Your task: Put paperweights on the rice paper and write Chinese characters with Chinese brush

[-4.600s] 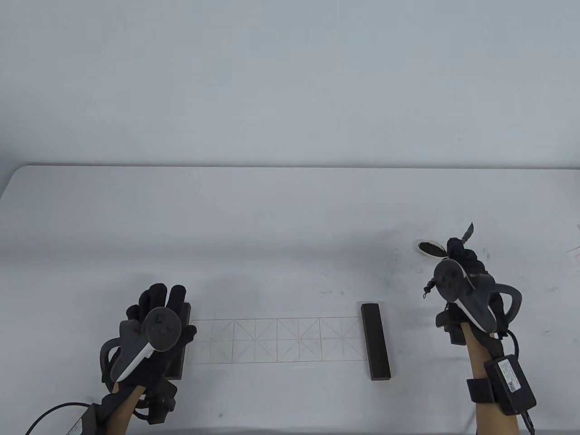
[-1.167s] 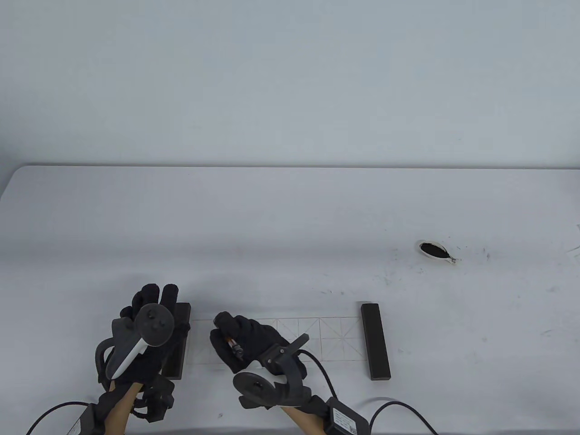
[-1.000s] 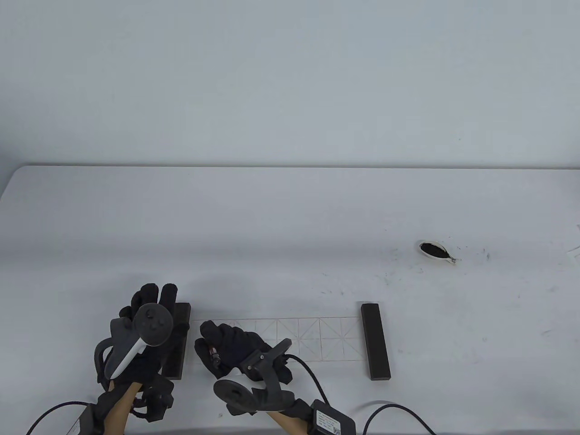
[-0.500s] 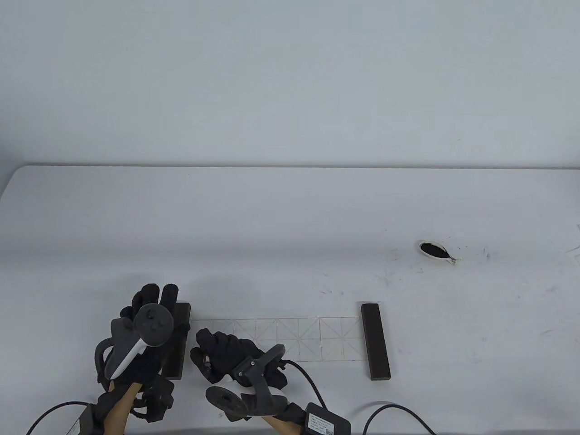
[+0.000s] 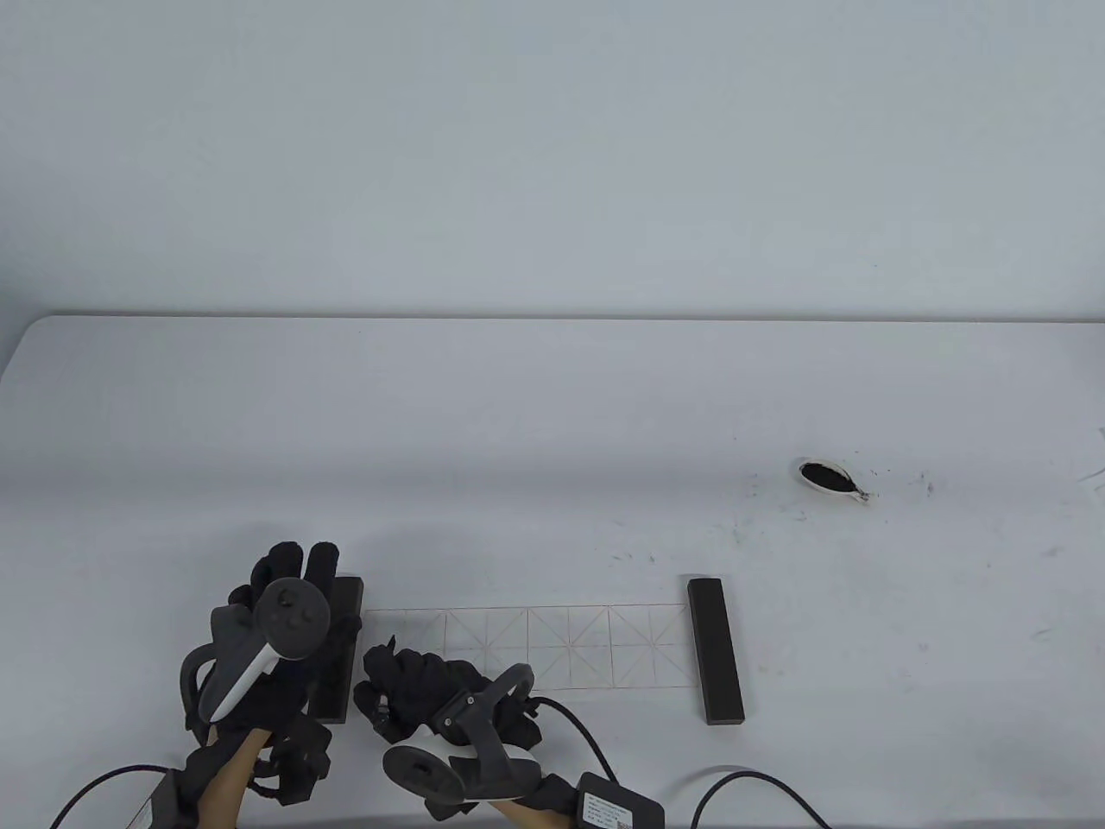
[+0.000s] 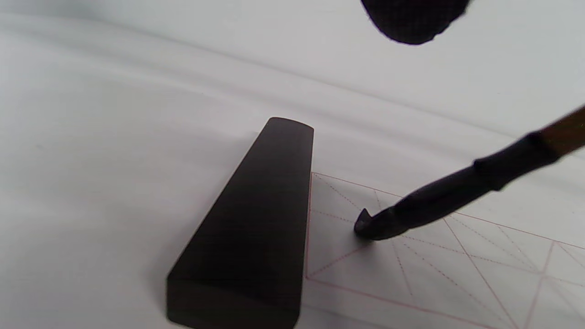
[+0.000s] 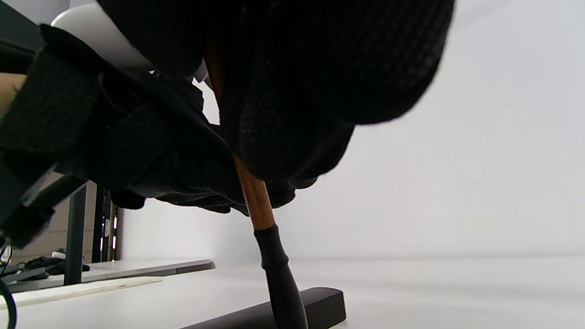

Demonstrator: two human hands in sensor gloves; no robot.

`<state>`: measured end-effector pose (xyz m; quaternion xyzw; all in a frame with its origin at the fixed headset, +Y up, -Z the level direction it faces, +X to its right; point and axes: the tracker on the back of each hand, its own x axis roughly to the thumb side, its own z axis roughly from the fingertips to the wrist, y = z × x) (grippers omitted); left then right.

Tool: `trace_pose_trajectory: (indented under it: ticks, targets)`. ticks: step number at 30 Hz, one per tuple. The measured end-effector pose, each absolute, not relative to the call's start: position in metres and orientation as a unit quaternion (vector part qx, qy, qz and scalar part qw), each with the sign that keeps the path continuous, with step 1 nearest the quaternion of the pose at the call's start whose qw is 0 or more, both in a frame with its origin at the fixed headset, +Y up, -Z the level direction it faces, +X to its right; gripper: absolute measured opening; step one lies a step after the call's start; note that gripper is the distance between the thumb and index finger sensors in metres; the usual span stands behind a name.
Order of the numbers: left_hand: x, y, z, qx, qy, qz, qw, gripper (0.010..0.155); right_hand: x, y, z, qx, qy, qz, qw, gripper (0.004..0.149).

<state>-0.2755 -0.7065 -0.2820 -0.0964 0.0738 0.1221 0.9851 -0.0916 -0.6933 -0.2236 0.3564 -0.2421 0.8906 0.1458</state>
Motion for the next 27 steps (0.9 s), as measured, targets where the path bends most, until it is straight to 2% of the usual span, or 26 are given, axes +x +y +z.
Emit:
trace_pose_trajectory:
  ticks: [8,14,27]
  targets:
    - [-0.276,-0.705,-0.281,-0.098,0.076,0.124,0.985,0.083,-0.065,-0.681,-0.235,0.278,-0.176,0.891,0.313,0.043]
    - [-0.276,-0.706,-0.281,-0.1,0.077,0.123,0.984,0.083,-0.053,-0.685,-0.241,0.278,-0.222,0.91,0.213,0.043]
    - [-0.276,-0.706,-0.281,-0.106,0.078,0.123,0.984,0.083,-0.059,-0.696,-0.244,0.285,-0.201,0.917,0.194,0.044]
